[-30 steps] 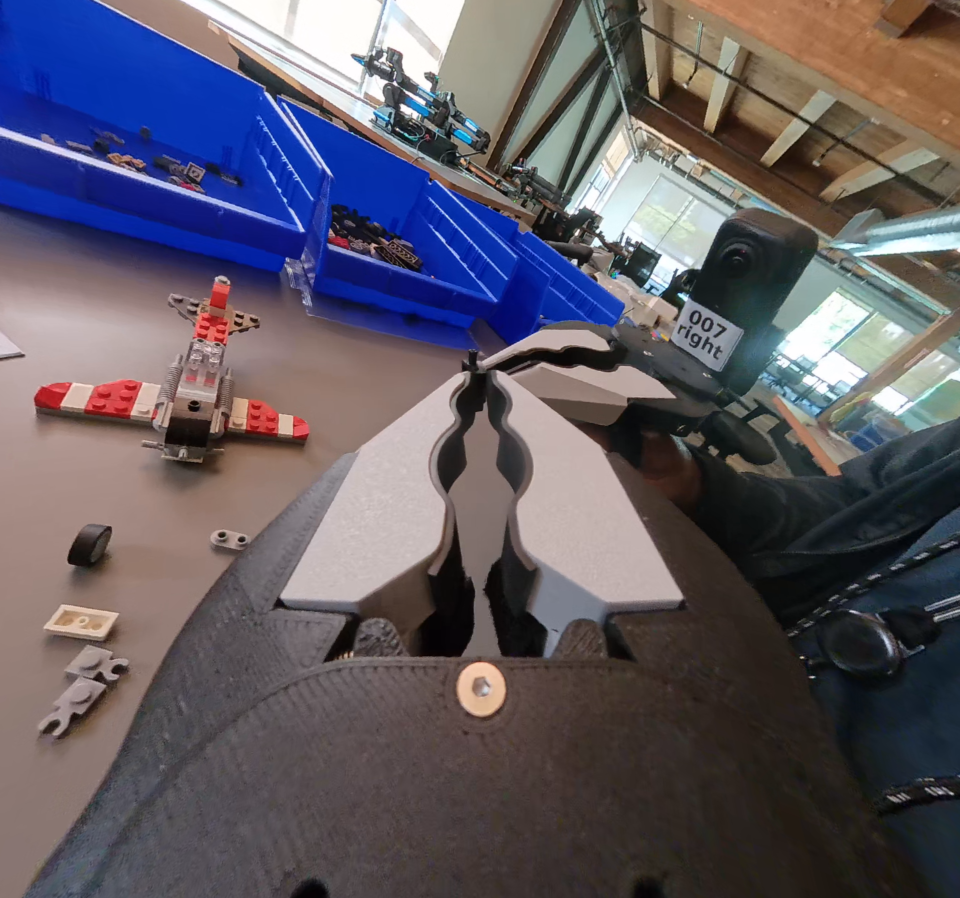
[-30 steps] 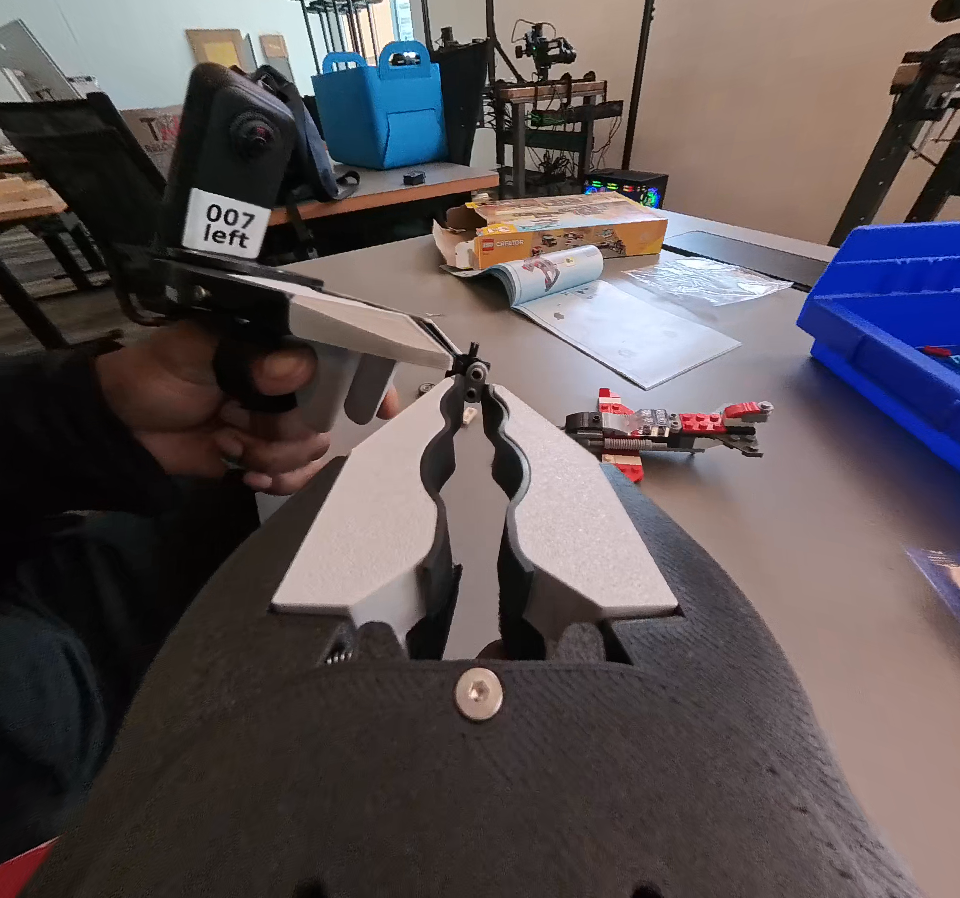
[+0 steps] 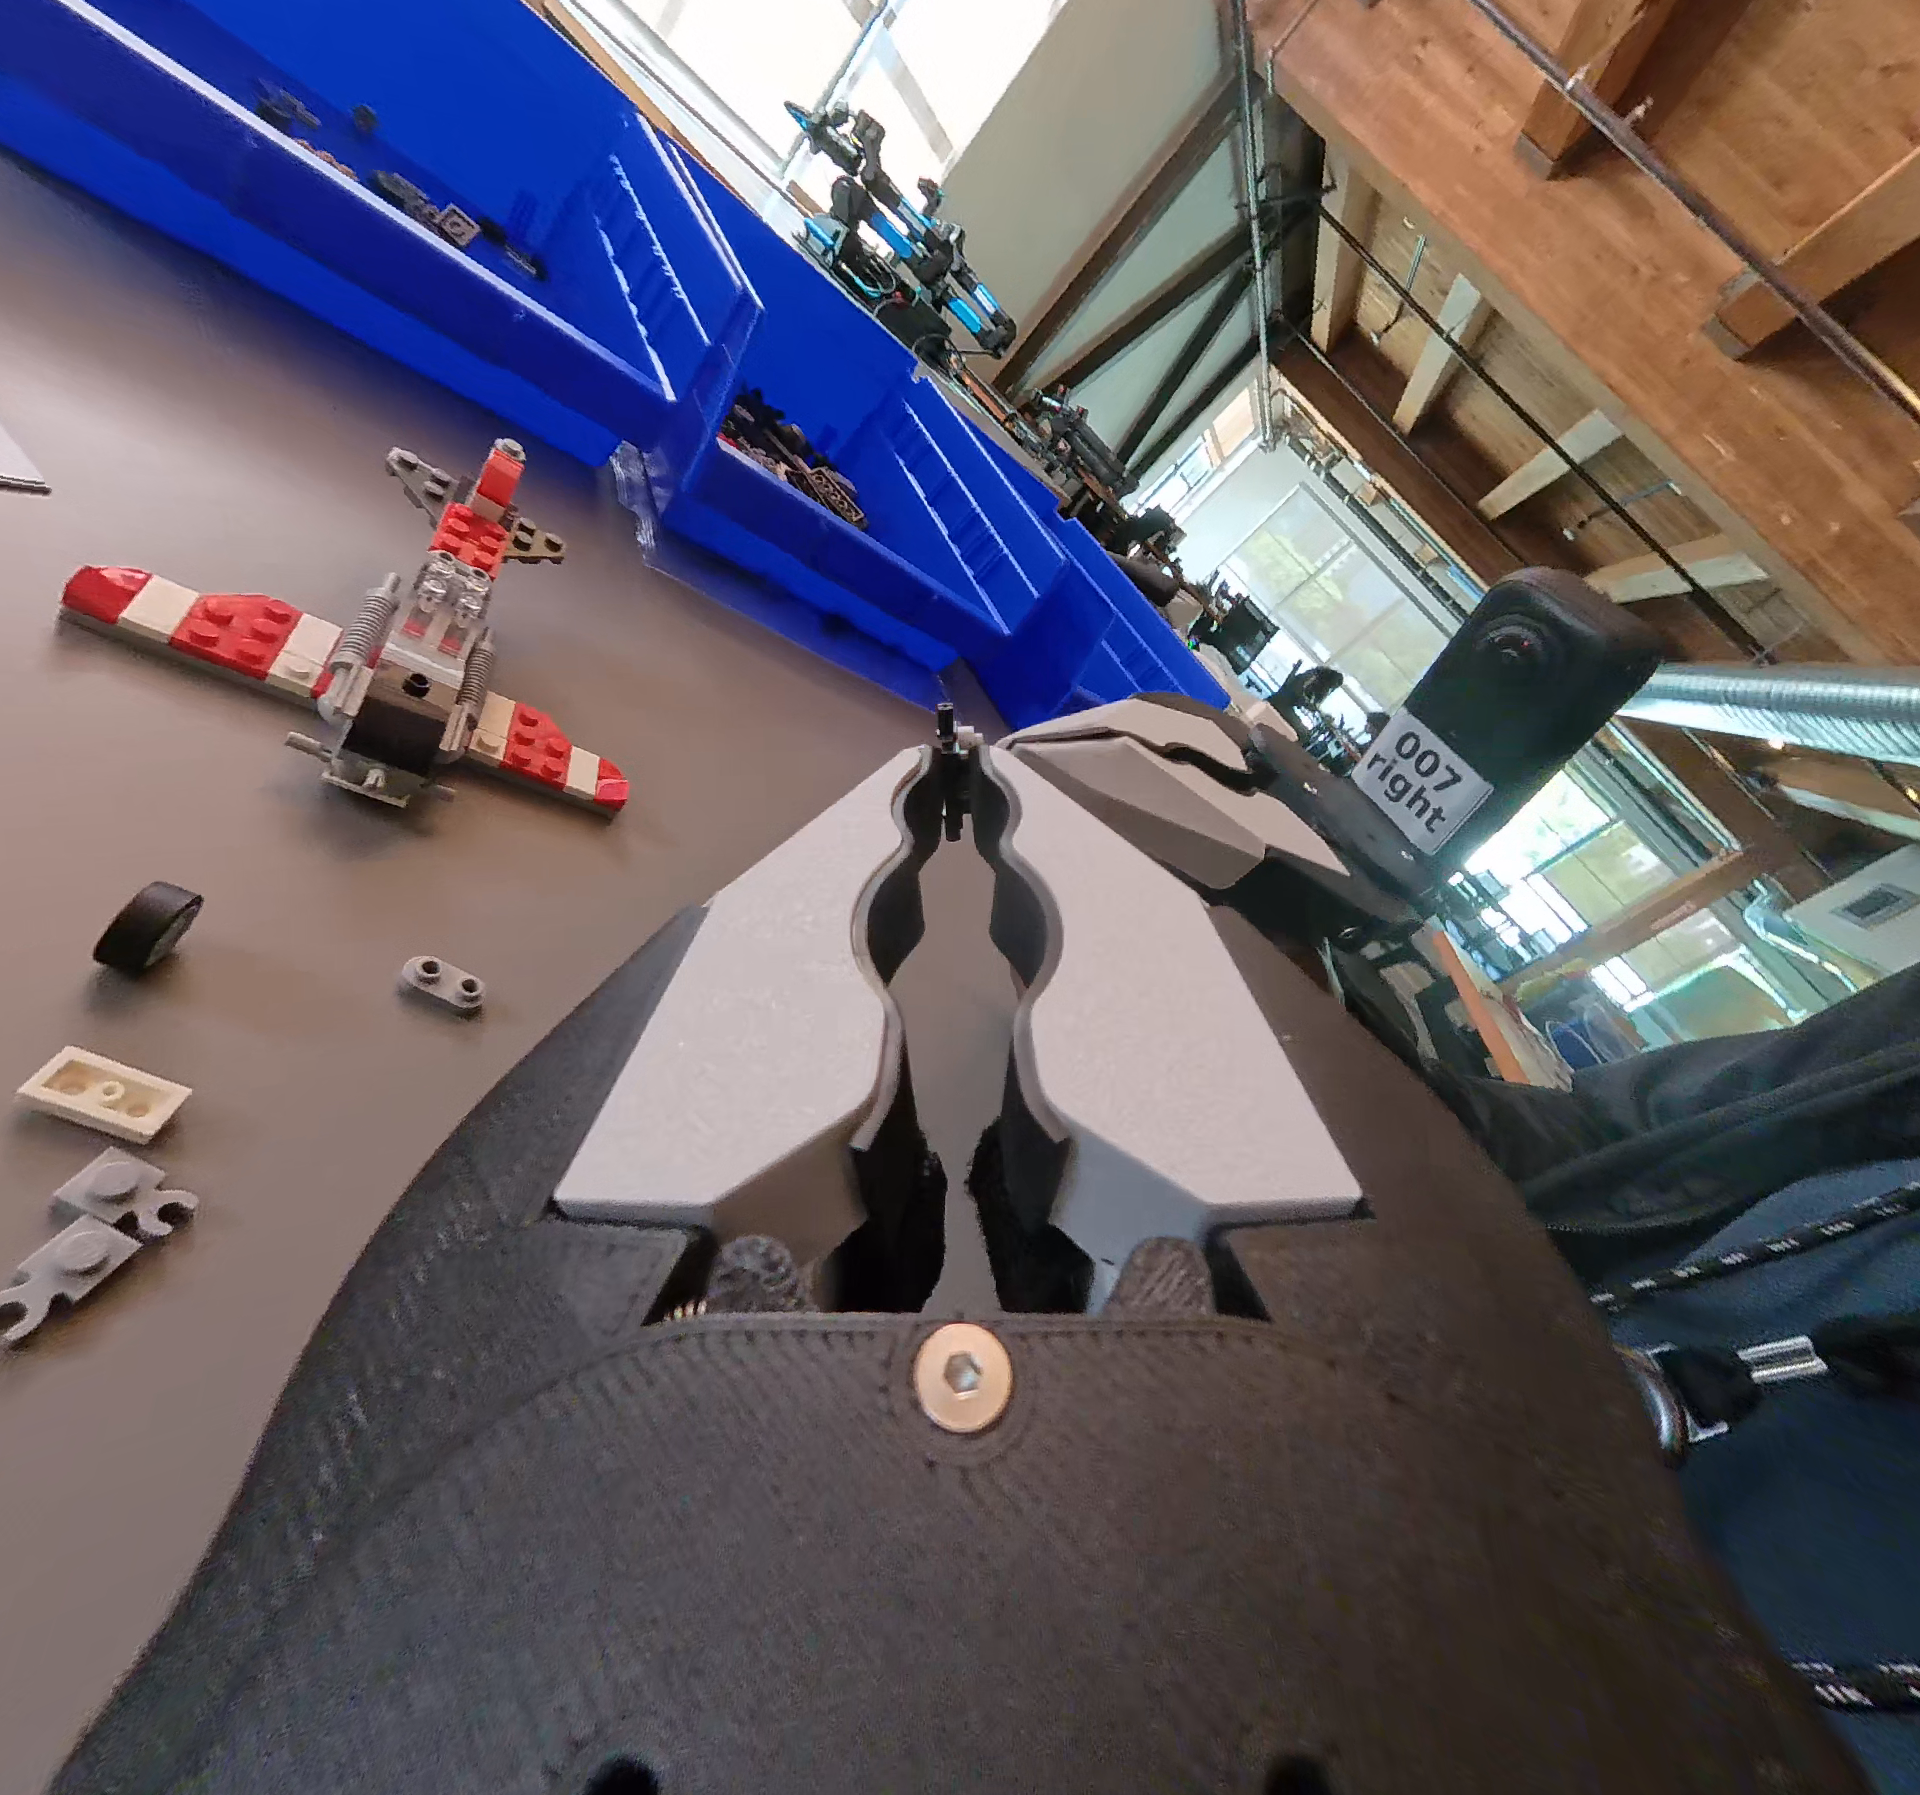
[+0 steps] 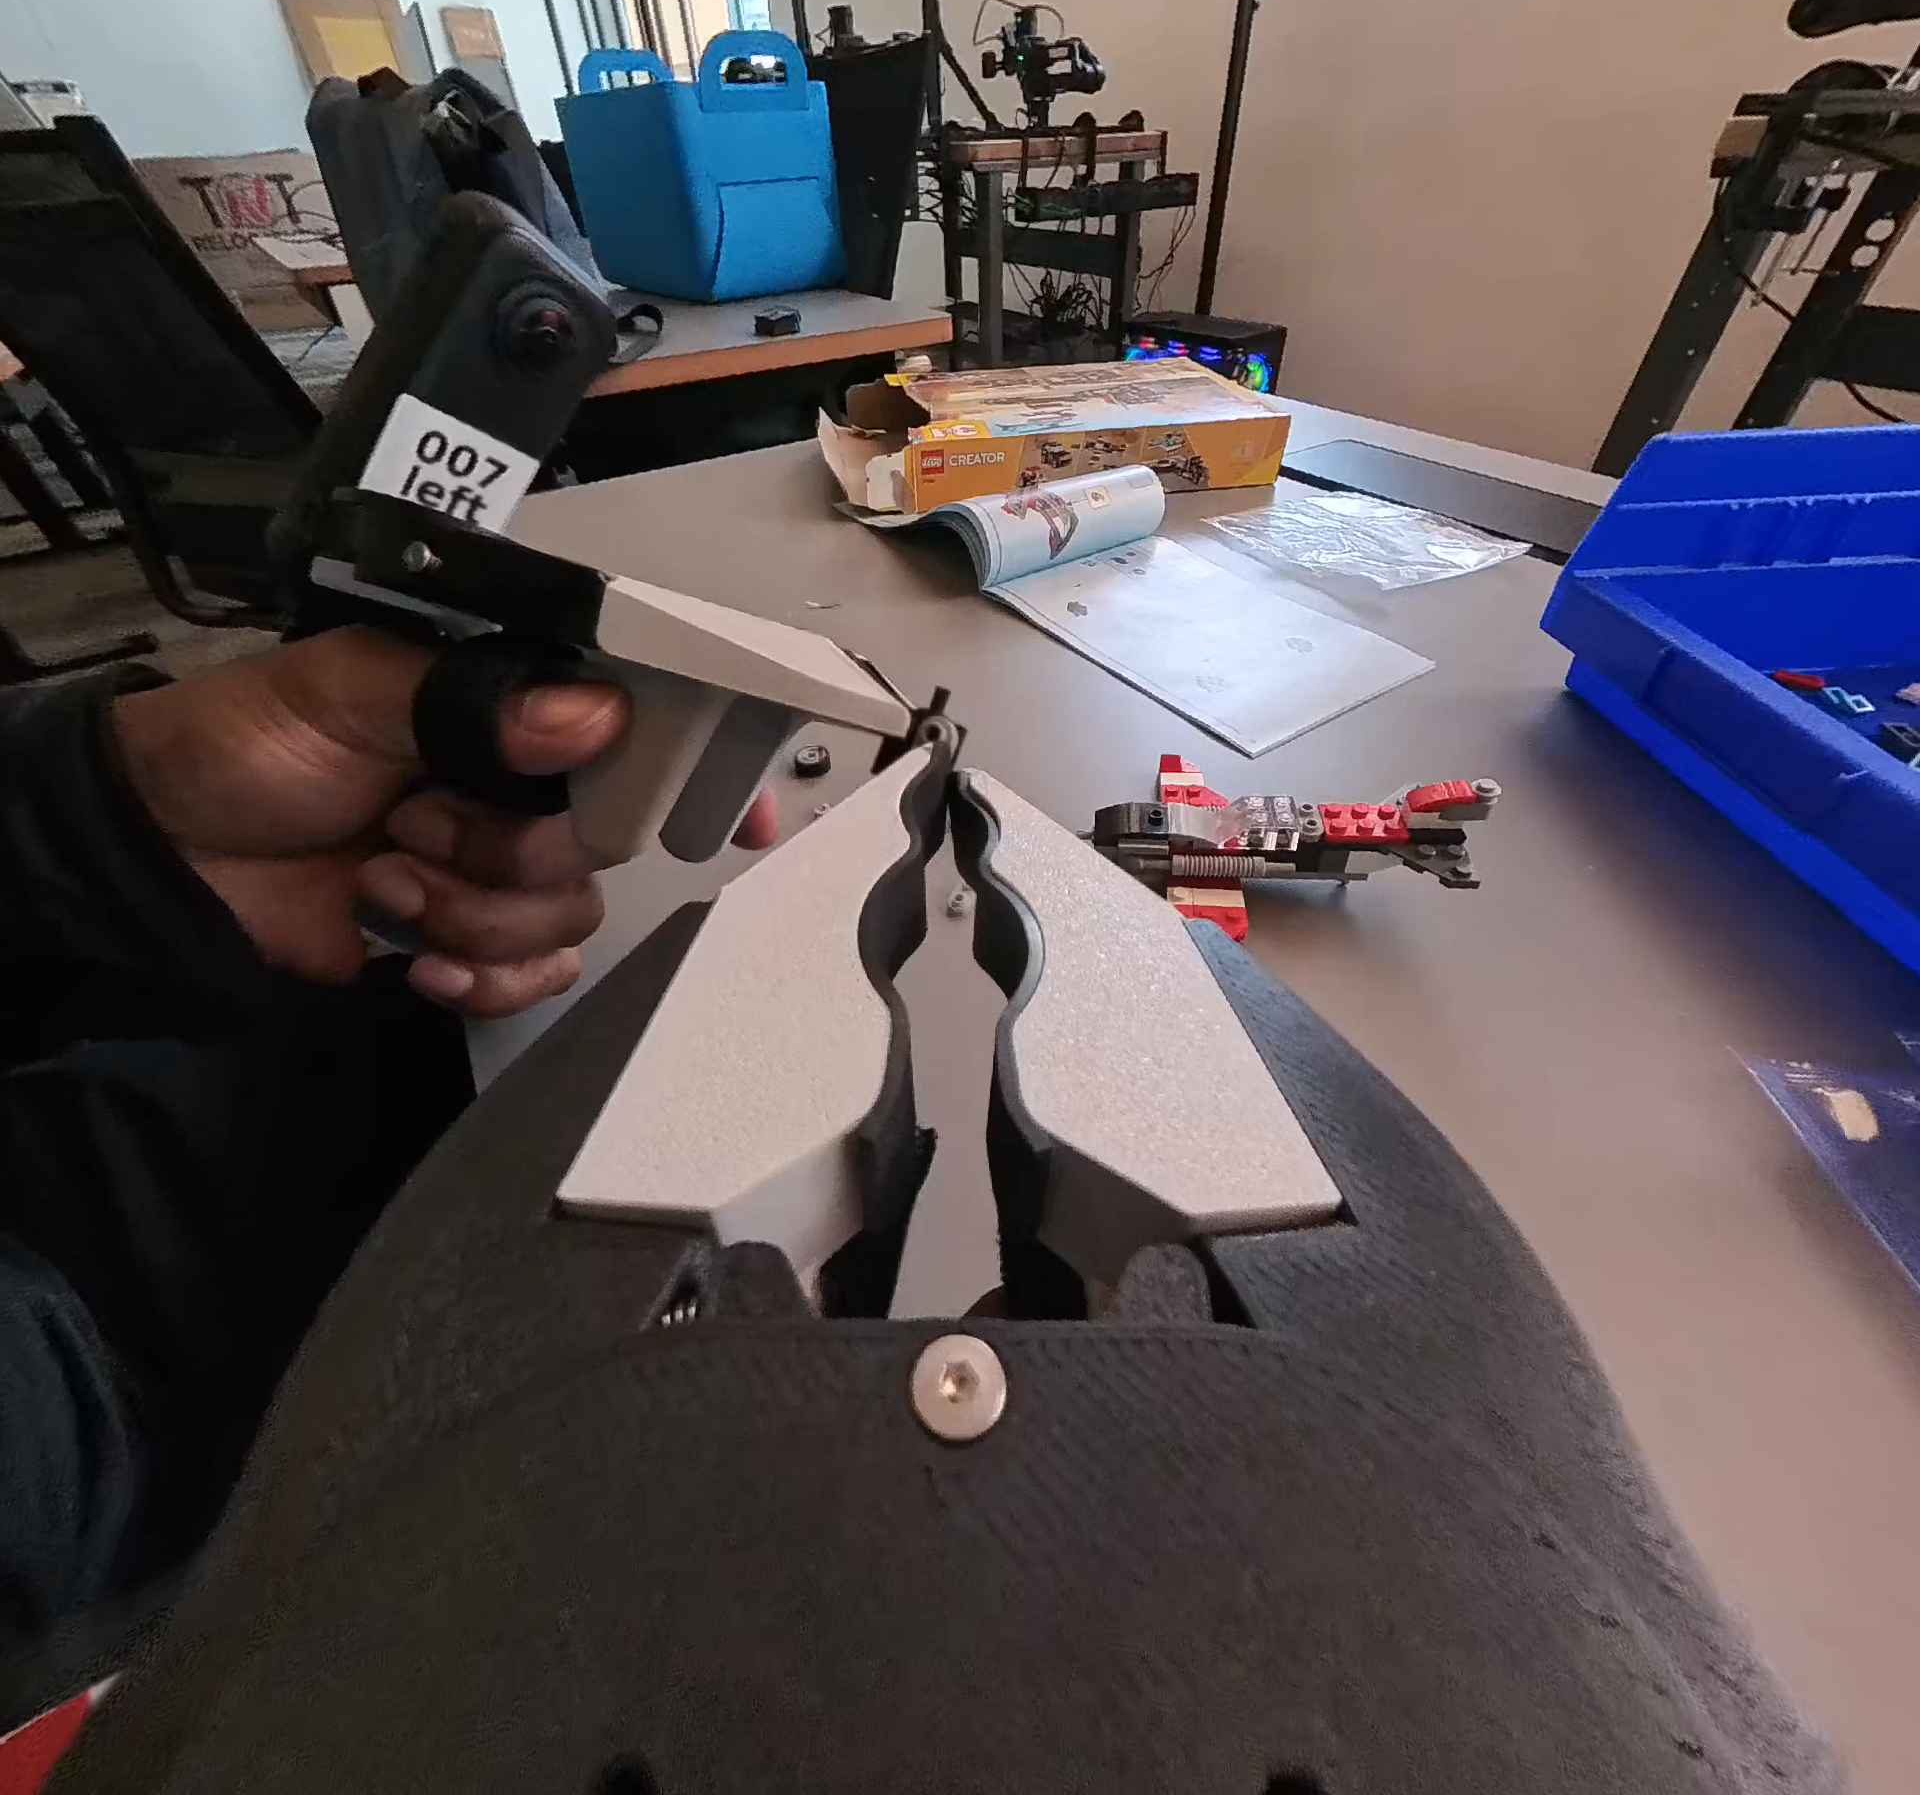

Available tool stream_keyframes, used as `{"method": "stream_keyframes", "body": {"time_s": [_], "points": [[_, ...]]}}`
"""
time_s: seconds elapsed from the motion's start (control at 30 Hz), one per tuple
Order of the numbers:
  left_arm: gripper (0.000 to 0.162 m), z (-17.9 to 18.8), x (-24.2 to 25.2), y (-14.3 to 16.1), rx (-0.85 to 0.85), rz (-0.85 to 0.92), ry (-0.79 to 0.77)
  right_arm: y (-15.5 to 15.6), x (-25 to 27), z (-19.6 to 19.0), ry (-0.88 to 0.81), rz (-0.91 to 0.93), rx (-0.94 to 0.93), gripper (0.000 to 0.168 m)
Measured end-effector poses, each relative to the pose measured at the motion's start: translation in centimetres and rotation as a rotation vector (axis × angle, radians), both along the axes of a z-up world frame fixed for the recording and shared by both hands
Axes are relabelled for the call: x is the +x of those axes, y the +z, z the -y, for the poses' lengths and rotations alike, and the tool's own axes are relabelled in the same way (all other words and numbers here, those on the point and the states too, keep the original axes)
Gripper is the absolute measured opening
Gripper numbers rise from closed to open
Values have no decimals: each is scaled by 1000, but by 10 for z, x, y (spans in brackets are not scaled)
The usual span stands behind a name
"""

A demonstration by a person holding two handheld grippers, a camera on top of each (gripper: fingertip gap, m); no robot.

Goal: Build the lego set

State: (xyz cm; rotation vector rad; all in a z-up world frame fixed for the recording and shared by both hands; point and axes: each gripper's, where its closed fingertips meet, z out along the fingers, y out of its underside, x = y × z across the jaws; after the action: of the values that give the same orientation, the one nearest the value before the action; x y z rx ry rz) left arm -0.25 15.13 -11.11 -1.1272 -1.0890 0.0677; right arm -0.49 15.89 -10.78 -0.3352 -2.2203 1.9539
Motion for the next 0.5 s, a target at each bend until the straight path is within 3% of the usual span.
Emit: {"method": "stream_keyframes", "body": {"time_s": [0.17,0.5], "points": [[4,-1,0,0,19,8,-7,-3,3,3,25,31,2,10],[4,-5,2,-5,22,39,-31,-10,4,4,21,0,54,7]]}}
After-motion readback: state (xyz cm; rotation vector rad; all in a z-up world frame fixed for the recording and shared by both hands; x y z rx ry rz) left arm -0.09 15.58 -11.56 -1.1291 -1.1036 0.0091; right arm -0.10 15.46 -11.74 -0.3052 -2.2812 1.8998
